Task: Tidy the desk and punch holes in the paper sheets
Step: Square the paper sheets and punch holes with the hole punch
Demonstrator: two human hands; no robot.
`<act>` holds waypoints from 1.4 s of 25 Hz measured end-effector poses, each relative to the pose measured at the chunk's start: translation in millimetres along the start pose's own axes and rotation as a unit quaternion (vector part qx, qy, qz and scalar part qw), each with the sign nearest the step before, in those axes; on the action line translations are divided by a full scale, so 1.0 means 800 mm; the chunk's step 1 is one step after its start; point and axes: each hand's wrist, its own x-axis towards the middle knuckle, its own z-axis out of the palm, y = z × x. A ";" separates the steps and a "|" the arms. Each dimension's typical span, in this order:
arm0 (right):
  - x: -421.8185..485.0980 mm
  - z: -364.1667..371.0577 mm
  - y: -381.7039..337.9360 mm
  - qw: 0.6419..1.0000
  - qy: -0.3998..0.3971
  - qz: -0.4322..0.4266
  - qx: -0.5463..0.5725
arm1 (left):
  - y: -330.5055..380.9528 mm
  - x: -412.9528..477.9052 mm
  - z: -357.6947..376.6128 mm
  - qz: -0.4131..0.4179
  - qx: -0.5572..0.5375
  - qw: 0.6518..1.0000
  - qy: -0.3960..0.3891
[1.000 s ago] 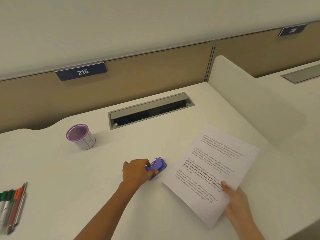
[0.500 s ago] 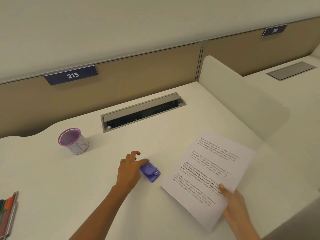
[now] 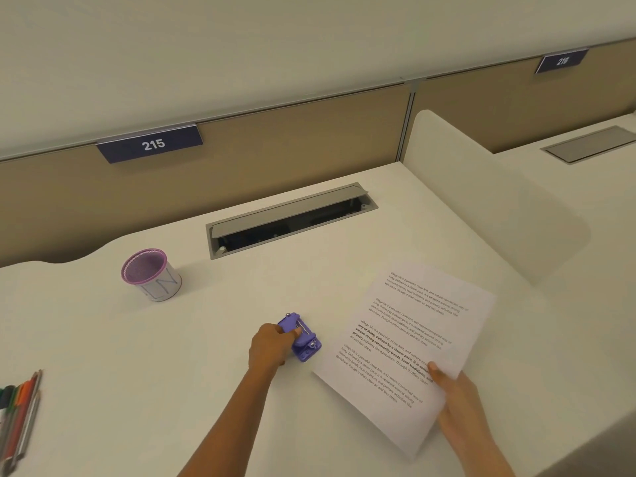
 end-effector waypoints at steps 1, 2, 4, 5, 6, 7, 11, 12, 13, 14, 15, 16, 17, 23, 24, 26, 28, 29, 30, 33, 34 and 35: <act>0.002 0.000 -0.001 1.000 -0.005 0.004 -0.005 | 0.000 0.003 0.000 -0.006 -0.023 1.000 -0.010; 0.005 0.000 -0.003 1.000 -0.011 0.008 -0.013 | 0.001 0.006 -0.002 -0.011 -0.049 0.999 -0.022; 0.013 -0.001 -0.009 0.999 -0.029 0.016 -0.040 | 0.000 0.009 -0.007 -0.018 -0.098 0.994 -0.044; 0.018 0.000 -0.012 0.997 -0.043 0.022 -0.057 | 0.000 0.009 -0.010 -0.023 -0.123 0.991 -0.054; 0.021 0.002 -0.016 0.995 -0.060 0.029 -0.075 | -0.001 0.007 -0.013 -0.029 -0.150 0.986 -0.067; 0.025 0.005 -0.020 0.992 -0.076 0.037 -0.091 | 0.000 0.004 -0.018 -0.033 -0.174 0.981 -0.081; 0.038 0.021 -0.036 0.980 -0.134 0.060 -0.131 | -0.003 0.004 -0.037 -0.032 -0.214 0.966 -0.139; 0.040 0.025 -0.041 0.977 -0.148 0.061 -0.140 | -0.004 0.005 -0.040 -0.028 -0.214 0.965 -0.147; 0.041 0.030 -0.046 0.973 -0.161 0.062 -0.150 | -0.006 0.006 -0.043 -0.027 -0.213 0.965 -0.151; 0.042 0.035 -0.050 0.969 -0.174 0.064 -0.161 | -0.006 0.007 -0.045 -0.027 -0.213 0.964 -0.154; 0.043 0.039 -0.054 0.965 -0.184 0.066 -0.175 | -0.007 0.008 -0.046 -0.030 -0.216 0.963 -0.158; 0.043 0.044 -0.058 0.961 -0.193 0.068 -0.188 | -0.008 0.008 -0.047 -0.032 -0.222 0.960 -0.168; 0.045 0.049 -0.060 0.957 -0.200 0.067 -0.199 | -0.008 0.008 -0.049 -0.031 -0.225 0.957 -0.182; 0.055 0.067 -0.054 0.949 -0.206 0.064 -0.230 | -0.016 0.016 -0.050 -0.046 -0.249 0.940 -0.231; 0.056 0.069 -0.052 0.948 -0.207 0.066 -0.232 | -0.016 0.017 -0.049 -0.049 -0.257 0.937 -0.231; 0.057 0.070 -0.048 0.948 -0.207 0.070 -0.230 | -0.017 0.018 -0.048 -0.051 -0.259 0.936 -0.233; 0.059 0.071 -0.046 0.948 -0.204 0.072 -0.232 | -0.017 0.019 -0.048 -0.051 -0.261 0.935 -0.236; 0.059 0.072 -0.045 0.948 -0.203 0.073 -0.236 | -0.017 0.020 -0.047 -0.051 -0.261 0.934 -0.237; 0.061 0.072 -0.045 0.947 -0.201 0.072 -0.239 | -0.017 0.020 -0.047 -0.050 -0.260 0.935 -0.237; 0.063 0.075 -0.046 0.945 -0.195 0.066 -0.254 | -0.016 0.021 -0.047 -0.044 -0.263 0.935 -0.233; 0.064 0.076 -0.047 0.944 -0.194 0.062 -0.259 | -0.016 0.022 -0.047 -0.043 -0.266 0.935 -0.232; 0.065 0.078 -0.047 0.944 -0.194 0.059 -0.260 | -0.016 0.022 -0.046 -0.044 -0.269 0.934 -0.231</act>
